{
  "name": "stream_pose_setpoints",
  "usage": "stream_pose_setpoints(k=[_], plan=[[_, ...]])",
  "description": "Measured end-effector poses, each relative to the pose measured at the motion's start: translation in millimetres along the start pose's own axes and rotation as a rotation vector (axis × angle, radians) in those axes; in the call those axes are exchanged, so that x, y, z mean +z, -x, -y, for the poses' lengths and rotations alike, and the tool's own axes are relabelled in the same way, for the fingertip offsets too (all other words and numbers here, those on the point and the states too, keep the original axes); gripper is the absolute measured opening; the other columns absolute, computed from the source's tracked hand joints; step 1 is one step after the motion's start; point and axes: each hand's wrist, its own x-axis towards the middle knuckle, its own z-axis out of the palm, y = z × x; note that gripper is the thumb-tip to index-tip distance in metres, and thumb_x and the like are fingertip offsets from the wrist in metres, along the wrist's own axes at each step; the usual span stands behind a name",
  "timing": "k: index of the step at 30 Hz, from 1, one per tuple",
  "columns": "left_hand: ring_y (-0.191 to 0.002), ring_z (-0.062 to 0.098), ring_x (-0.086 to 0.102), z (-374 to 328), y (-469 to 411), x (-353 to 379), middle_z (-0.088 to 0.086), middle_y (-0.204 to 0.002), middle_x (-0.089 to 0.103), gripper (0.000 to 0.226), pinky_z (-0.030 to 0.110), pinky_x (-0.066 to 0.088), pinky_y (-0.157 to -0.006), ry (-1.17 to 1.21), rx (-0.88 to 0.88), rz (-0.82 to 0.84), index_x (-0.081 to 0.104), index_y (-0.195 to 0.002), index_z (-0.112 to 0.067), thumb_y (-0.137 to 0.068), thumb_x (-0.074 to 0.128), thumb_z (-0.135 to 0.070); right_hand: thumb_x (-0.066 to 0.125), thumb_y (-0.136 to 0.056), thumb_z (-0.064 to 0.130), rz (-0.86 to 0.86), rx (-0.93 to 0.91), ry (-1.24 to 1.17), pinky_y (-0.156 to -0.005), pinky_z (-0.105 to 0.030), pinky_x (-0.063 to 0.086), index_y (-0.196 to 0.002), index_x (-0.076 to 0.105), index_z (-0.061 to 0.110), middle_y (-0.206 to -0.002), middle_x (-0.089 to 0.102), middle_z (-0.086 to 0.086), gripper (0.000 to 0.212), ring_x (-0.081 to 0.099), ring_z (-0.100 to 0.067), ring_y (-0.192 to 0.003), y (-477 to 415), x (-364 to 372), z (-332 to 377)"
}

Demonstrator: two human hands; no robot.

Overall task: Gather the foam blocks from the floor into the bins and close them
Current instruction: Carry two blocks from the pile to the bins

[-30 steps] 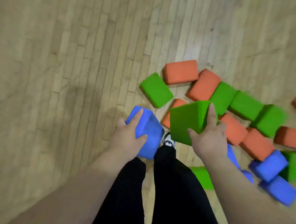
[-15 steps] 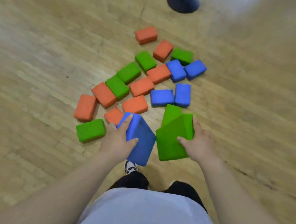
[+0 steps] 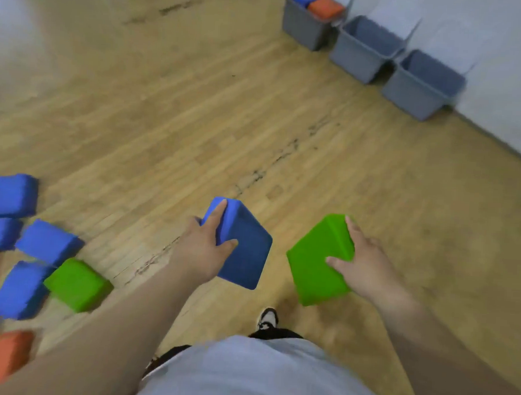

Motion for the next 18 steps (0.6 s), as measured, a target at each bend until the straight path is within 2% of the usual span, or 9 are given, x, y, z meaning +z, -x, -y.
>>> stream_pose_setpoints(k=[4,7,9,13,18], plan=[[-0.091,0.020,0.059,-108.9,-45.3,34.8,-0.004,-0.128,0.032,0.079,0.044,0.056,-0.086,-0.058,0.167,0.067,-0.004,-0.146,-0.071,-0.087,0.049,-0.069,0.071,-0.089,0.055,-0.077,0.148,-0.127,-0.108,-0.040,0.043,-0.161,-0.002,0.048,-0.149,0.039,-0.014,0.103,0.049,-0.033,-0.133,-15.7,-61.6,-71.9],[-0.092,0.011,0.054,-166.0,-74.9,45.0,-0.006,-0.131,0.030,0.078,0.037,0.053,-0.084,-0.070,0.255,0.107,0.001,-0.151,-0.066,-0.093,0.054,-0.061,0.072,-0.089,0.052,-0.156,0.166,-0.232,-0.104,-0.038,0.044,-0.160,0.000,0.050,-0.144,0.041,-0.010,0.101,0.052,-0.030,-0.129,-31.6,-82.4,-89.7],[-0.094,0.010,0.053,-195.9,-97.8,48.2,-0.004,-0.131,0.031,0.077,0.033,0.050,-0.078,-0.086,0.289,0.125,0.007,-0.155,-0.061,-0.096,0.057,-0.056,0.071,-0.090,0.053,-0.197,0.179,-0.278,-0.099,-0.037,0.047,-0.159,-0.001,0.052,-0.140,0.041,-0.007,0.100,0.056,-0.028,-0.123,-44.5,-92.3,-95.1],[-0.095,0.015,0.055,-245.3,-153.0,46.9,-0.003,-0.129,0.031,0.078,0.040,0.054,-0.088,-0.147,0.341,0.150,0.010,-0.157,-0.055,-0.095,0.057,-0.055,0.068,-0.092,0.054,-0.226,0.217,-0.331,-0.099,-0.040,0.050,-0.157,-0.006,0.055,-0.136,0.038,-0.004,0.099,0.057,-0.026,-0.117,-78.6,-114.0,-94.0],[-0.093,0.016,0.057,-287.1,-238.7,33.8,-0.005,-0.129,0.029,0.079,0.043,0.057,-0.086,-0.157,0.376,0.152,0.007,-0.156,-0.057,-0.094,0.056,-0.058,0.068,-0.091,0.055,-0.262,0.219,-0.316,-0.099,-0.045,0.052,-0.155,-0.007,0.057,-0.136,0.038,-0.003,0.099,0.057,-0.027,-0.117,-157.4,-156.2,-68.7]])
